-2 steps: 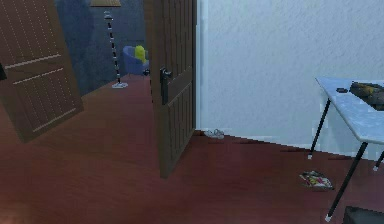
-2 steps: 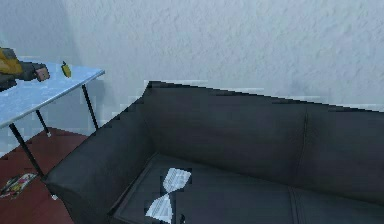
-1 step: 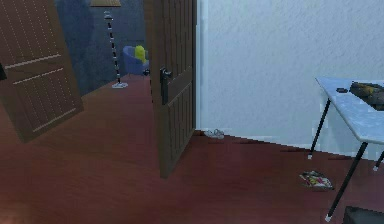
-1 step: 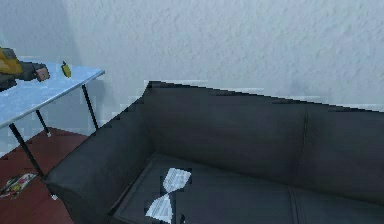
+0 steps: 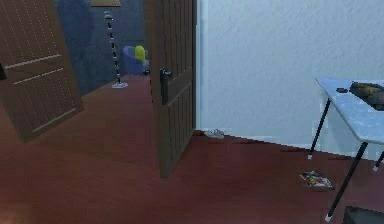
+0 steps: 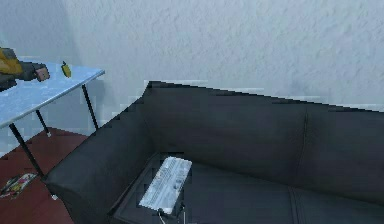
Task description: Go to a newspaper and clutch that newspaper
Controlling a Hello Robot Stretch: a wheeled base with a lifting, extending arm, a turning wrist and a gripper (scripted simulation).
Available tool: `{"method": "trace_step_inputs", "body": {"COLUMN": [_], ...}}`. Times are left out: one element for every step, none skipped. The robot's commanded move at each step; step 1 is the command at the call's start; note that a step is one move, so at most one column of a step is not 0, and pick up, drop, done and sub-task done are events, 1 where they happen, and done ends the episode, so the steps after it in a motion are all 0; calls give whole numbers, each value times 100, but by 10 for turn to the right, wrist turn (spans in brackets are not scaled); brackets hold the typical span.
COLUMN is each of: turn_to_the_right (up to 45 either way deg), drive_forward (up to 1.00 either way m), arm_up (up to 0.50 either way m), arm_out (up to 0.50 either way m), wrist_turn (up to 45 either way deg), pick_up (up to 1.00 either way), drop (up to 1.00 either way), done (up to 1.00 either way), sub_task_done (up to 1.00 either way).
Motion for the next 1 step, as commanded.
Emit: {"method": "trace_step_inputs", "body": {"turn_to_the_right": [0], "drive_forward": [0], "arm_up": [0], "arm_out": [0], "wrist_turn": [0], "pick_up": [0], "drop": [0], "done": [100], "sub_task_done": [0]}}
